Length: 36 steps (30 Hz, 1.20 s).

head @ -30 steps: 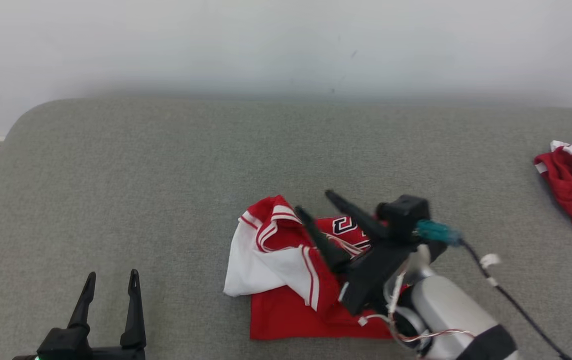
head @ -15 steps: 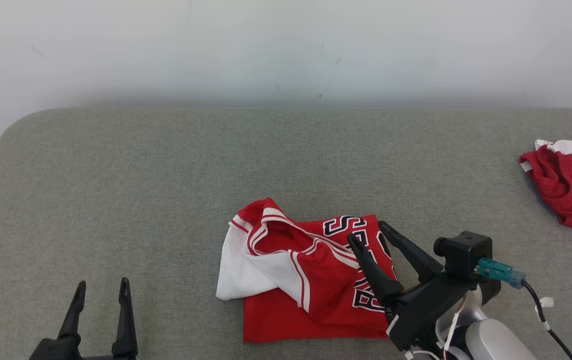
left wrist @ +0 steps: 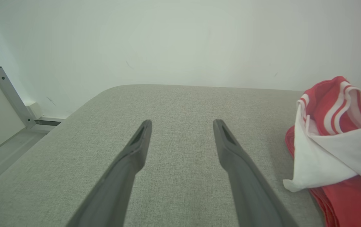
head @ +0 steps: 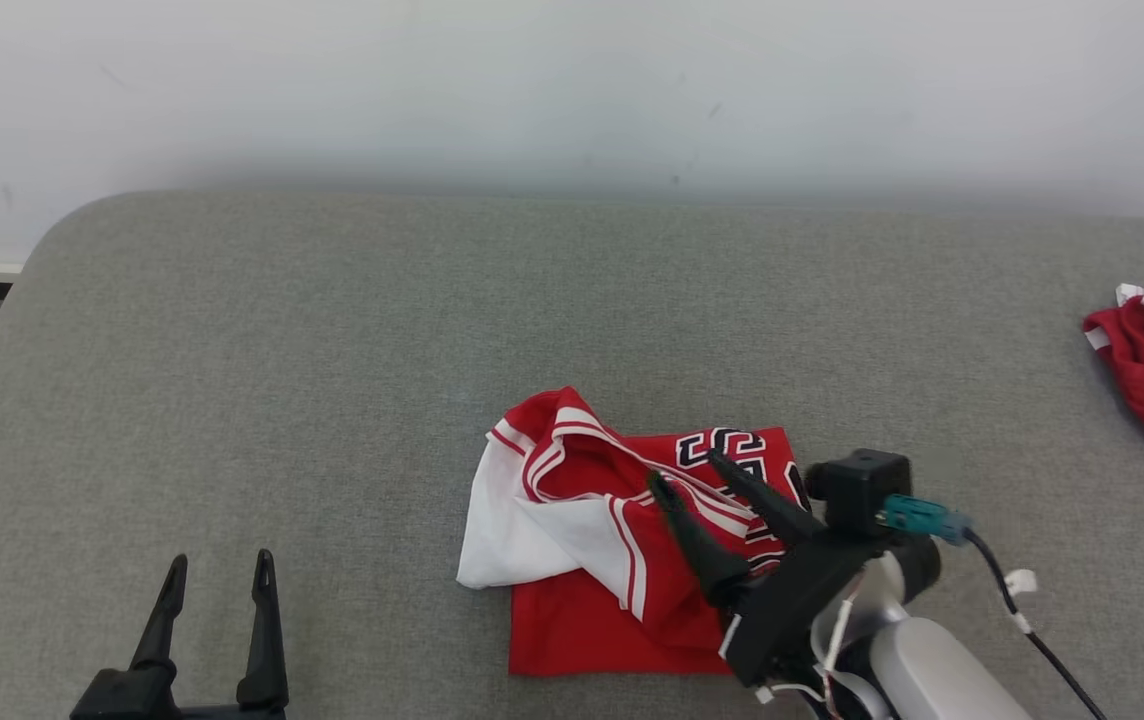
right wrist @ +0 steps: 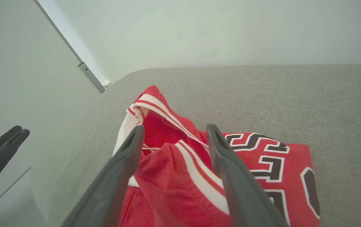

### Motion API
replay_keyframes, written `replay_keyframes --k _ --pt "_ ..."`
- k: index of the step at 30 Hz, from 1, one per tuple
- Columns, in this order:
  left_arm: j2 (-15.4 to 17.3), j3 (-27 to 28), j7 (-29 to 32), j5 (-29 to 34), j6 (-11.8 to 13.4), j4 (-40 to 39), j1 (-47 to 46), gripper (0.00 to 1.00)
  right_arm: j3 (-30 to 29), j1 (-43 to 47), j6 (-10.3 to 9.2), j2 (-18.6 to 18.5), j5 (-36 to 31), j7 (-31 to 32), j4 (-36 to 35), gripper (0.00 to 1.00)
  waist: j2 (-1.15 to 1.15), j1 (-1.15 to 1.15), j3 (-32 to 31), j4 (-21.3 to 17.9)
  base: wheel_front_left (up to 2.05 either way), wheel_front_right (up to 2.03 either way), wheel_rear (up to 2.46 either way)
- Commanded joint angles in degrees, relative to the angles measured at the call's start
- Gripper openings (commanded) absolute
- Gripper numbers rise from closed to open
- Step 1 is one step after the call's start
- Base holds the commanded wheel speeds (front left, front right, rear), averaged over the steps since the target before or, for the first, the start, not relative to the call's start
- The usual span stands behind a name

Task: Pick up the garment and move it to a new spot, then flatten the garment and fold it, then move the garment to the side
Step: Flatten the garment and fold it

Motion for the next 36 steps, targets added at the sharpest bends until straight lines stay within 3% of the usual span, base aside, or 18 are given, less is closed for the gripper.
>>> replay_keyframes --k 1,4,5,6,13,23,28,33,34,35,36 --pt "-0.26 -0.06 -0.17 0.05 -0.02 0.11 -0.5 1.0 0.37 -0.53 -0.16 0.62 0.39 -0.01 0.56 1.0 0.0 0.0 0.09 0.33 0.0 0.0 0.0" --pt "-0.3 -0.2 -0.17 -0.04 -0.03 0.25 -0.63 1.0 1.39 -1.54 -0.16 0.75 -0.34 1.51 3.16 0.96 0.0 0.0 0.03 0.94 0.0 0.0 0.0" --pt "-0.31 -0.24 -0.17 -0.09 -0.03 0.32 -0.68 1.0 1.68 -1.91 -0.16 0.82 -0.57 1.72 3.66 0.4 0.0 0.0 -0.01 1.13 0.0 0.0 0.0" --pt "-0.32 -0.2 -0.17 -0.13 -0.03 0.36 -0.67 1.0 1.95 -2.15 -0.16 0.97 -0.72 1.83 3.94 0.0 0.0 0.0 -0.05 1.26 0.0 0.0 0.0" --pt "-0.37 0.28 -0.17 -0.2 -0.06 0.64 0.27 1.0 3.47 -1.14 -0.16 0.63 -0.83 -0.07 3.1 0.0 0.0 0.0 -0.82 1.03 0.0 0.0 0.0" --pt "-0.47 0.08 -0.17 -0.11 -0.06 0.46 0.2 1.0 13.17 2.0 -0.16 -1.15 0.78 -2.53 -5.86 0.0 0.0 0.0 -0.93 0.01 0.0 0.0 0.0" --pt "-0.53 -0.52 -0.17 -0.11 -0.08 0.71 -0.24 1.0 18.18 2.3 -0.16 -1.31 1.68 -3.45 -5.13 0.0 0.0 0.0 -0.65 0.18 0.0 0.0 0.0" --pt "-0.59 -1.18 -0.17 -0.02 0.09 0.45 -0.16 1.0 23.93 0.96 -0.15 -0.17 2.36 -6.23 0.4 0.0 0.0 0.0 -0.63 0.48 0.0 0.0 0.0" --pt "-0.57 -1.12 -0.17 -0.12 0.1 0.64 -0.23 1.0 25.0 0.56 -0.16 0.39 2.6 -7.06 1.62 0.29 0.0 0.0 -0.64 0.51 0.0 0.0 0.0" --pt "-0.55 -1.07 -0.17 -0.22 0.08 0.9 -0.48 1.0 26.02 0.29 -0.16 1.0 3.45 -7.7 3.12 1.0 0.0 0.0 -0.66 0.56 0.0 0.0 0.0" --pt "-0.56 -1.08 -0.17 -0.25 0.07 1.09 -0.68 1.0 26.7 -0.11 -0.15 1.24 3.89 -8.59 4.4 1.0 0.0 0.0 -0.72 0.6 0.0 0.0 0.0"
